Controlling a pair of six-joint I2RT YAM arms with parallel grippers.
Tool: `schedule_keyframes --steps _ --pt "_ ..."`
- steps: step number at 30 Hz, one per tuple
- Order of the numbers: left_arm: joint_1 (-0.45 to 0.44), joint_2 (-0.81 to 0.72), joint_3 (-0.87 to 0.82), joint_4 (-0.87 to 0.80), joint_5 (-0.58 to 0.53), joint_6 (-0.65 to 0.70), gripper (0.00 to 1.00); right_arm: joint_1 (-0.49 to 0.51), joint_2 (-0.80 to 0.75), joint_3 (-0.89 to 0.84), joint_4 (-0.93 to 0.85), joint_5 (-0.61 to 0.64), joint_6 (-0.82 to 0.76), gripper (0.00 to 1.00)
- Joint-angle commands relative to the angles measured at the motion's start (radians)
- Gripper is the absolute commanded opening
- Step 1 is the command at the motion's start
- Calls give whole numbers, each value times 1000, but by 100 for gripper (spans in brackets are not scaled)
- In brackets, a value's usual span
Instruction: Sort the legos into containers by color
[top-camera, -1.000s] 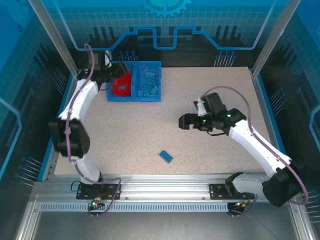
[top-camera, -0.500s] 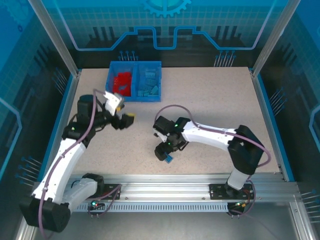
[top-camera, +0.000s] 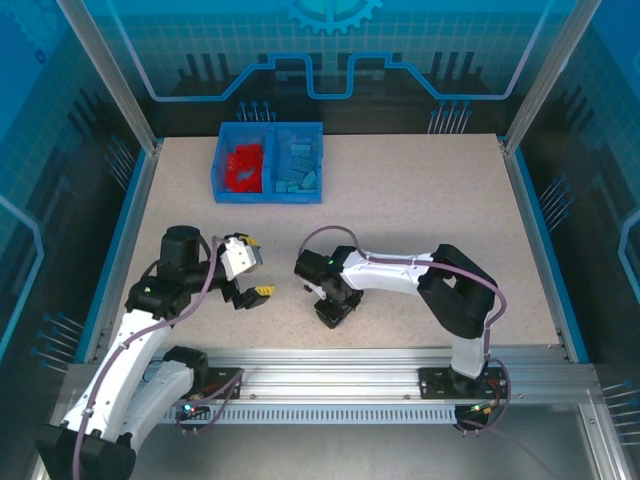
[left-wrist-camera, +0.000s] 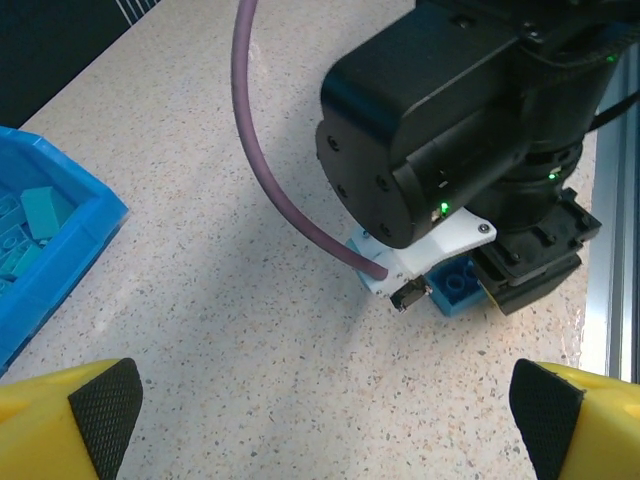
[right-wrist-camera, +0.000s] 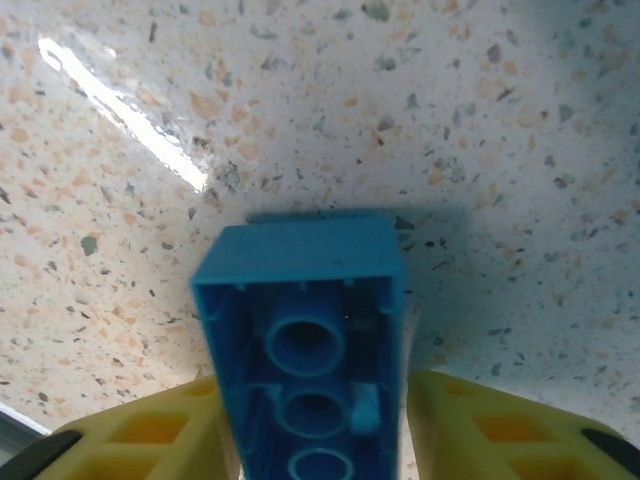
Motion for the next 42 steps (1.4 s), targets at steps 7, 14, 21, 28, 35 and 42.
schedule_keyframes --steps 7,14,21,28,35,42 --pt "-3 -37 -70 135 67 76 99 -45 -134 48 41 24 -15 27" --pt "-3 -45 -182 412 78 -73 99 -214 -107 300 171 17 -23 28" --pt "-2 -46 -210 461 -25 -104 99 -343 178 716 198 52 -22 28" --pt "1 -41 -216 472 -44 -120 99 -419 616 1314 105 -18 18 28" --pt "1 -43 -227 478 -36 -145 99 -447 831 1565 280 -134 101 31" --pt "1 -35 -228 496 -29 -164 99 -449 872 1601 484 -150 173 56"
